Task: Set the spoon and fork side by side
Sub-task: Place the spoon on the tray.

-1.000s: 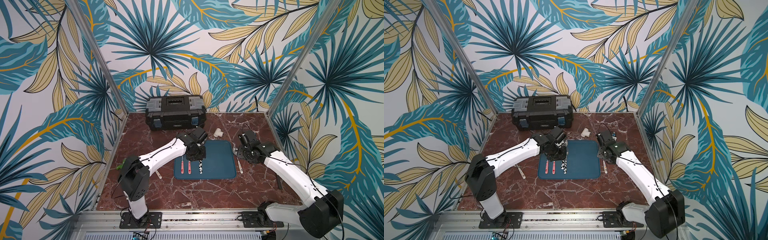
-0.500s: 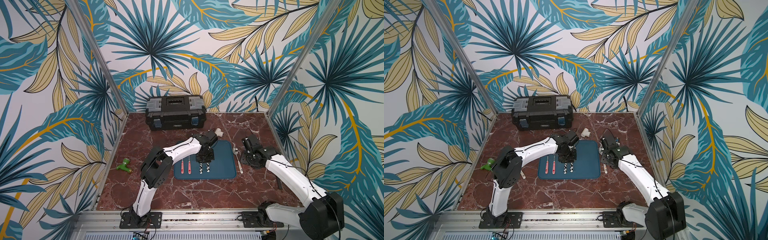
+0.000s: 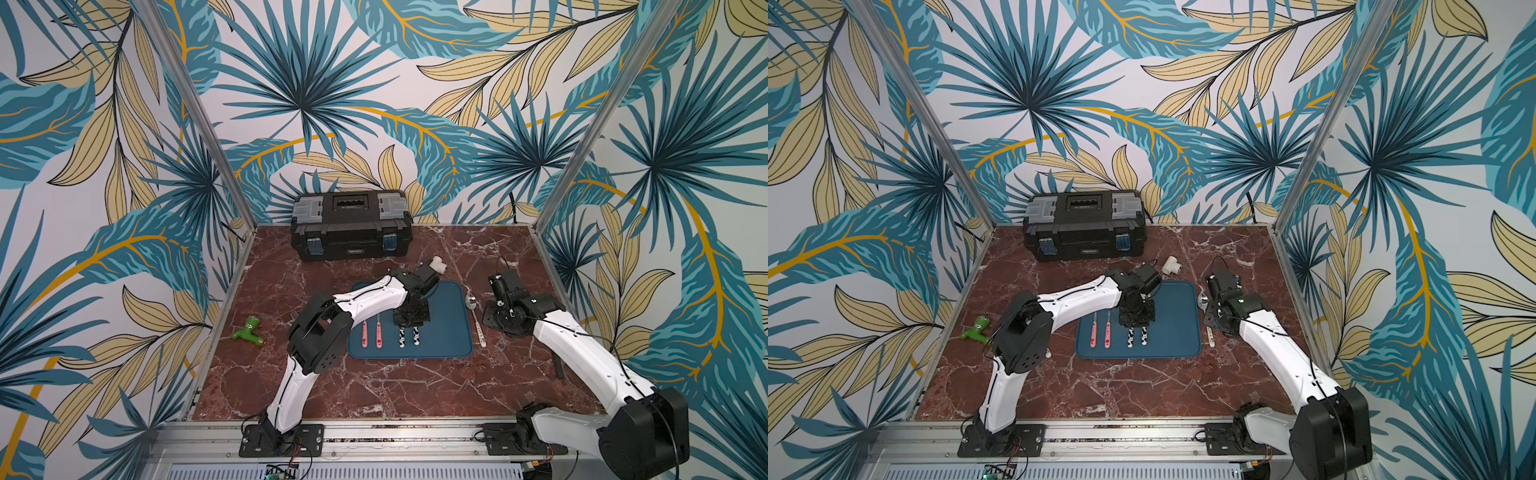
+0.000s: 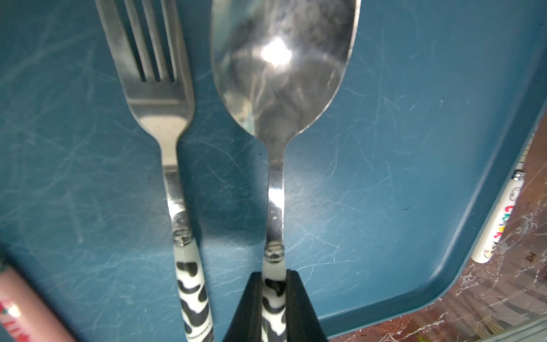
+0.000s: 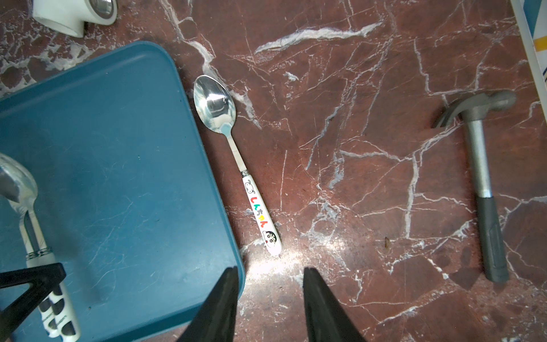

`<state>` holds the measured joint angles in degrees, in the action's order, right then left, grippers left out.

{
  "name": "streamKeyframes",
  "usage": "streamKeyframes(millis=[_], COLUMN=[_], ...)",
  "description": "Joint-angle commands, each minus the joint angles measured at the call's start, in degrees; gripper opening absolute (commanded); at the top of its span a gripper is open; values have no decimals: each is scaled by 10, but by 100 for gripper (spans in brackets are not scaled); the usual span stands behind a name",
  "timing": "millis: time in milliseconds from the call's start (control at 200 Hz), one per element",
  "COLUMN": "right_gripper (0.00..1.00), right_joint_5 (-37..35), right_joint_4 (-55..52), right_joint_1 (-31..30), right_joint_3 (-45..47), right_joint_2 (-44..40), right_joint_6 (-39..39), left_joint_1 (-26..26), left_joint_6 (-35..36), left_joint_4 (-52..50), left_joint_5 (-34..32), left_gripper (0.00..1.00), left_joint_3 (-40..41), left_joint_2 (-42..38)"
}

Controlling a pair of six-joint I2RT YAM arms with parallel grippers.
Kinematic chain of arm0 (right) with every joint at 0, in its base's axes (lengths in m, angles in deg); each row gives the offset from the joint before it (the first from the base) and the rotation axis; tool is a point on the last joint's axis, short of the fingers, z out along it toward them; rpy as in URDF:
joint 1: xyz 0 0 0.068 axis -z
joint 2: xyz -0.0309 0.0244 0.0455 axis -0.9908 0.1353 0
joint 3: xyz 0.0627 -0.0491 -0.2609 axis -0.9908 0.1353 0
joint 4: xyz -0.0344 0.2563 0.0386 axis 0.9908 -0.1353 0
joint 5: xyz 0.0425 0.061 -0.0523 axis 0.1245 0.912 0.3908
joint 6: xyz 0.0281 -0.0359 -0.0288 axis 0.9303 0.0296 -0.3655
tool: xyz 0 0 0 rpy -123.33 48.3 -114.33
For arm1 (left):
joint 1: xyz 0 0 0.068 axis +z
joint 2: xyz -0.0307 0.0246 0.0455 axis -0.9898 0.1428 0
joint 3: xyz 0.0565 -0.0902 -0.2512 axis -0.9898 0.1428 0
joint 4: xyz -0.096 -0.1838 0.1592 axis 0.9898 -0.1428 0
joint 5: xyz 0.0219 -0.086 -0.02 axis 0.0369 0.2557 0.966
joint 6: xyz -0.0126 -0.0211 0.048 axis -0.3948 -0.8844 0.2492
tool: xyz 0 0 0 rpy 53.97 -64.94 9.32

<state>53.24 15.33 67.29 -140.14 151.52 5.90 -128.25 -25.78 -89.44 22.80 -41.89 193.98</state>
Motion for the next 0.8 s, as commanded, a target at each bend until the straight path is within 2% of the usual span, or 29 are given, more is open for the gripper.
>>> streamKeyframes(millis=[0,797], right_gripper=[43,43], right_joint_5=[9,17], right_joint_4=[3,10], right_joint_1=[4,6], right_joint_3=[16,27], right_joint_2=[-10,-8], right_joint_6=[-8,-3], left_joint_1=[0,0], left_joint_6=[-4,-7], left_joint_4=[1,7], left_joint_5=[-7,3], left_gripper=[10,12], left_joint_3=[-38,-29], left_joint_2=[16,30])
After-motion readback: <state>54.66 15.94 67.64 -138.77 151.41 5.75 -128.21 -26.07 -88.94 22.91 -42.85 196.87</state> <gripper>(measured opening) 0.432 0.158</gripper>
